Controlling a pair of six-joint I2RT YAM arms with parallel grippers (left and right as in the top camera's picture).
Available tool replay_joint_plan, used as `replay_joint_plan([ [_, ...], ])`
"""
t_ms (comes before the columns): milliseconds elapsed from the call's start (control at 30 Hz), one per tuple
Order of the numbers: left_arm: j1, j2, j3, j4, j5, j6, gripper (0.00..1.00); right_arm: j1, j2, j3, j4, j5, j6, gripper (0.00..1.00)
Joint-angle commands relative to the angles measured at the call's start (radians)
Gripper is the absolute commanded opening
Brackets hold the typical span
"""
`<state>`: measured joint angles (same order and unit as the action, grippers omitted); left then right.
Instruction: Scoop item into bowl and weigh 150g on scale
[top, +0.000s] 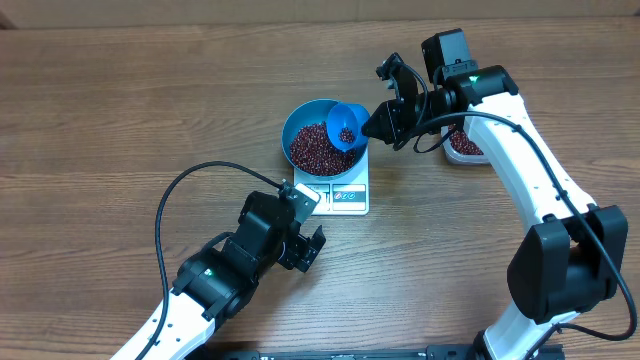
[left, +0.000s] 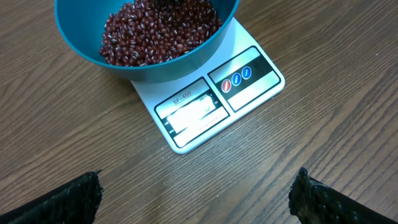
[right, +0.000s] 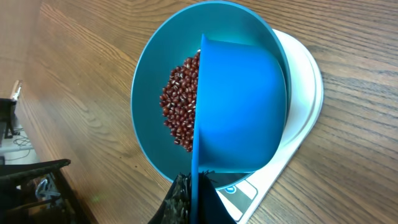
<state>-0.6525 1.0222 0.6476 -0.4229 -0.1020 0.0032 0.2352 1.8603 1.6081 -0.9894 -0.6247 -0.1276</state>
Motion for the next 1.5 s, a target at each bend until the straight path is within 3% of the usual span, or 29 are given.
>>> replay_joint_plan([
  [0,0.004,0.005,-0.007,0.001,-0.009,-0.003,0.99,-0.003,0.003,0.037,0.002,0.004,-0.008,0.04],
  [1167,0.004,0.005,-0.007,0.001,-0.009,-0.003,0.99,-0.003,0.003,0.037,0.048,0.136,-0.008,0.04],
  [1467,0.004,0.005,-0.007,0.001,-0.009,-0.003,1.00,-0.003,0.003,0.037,0.031,0.047,-0.009,0.04],
])
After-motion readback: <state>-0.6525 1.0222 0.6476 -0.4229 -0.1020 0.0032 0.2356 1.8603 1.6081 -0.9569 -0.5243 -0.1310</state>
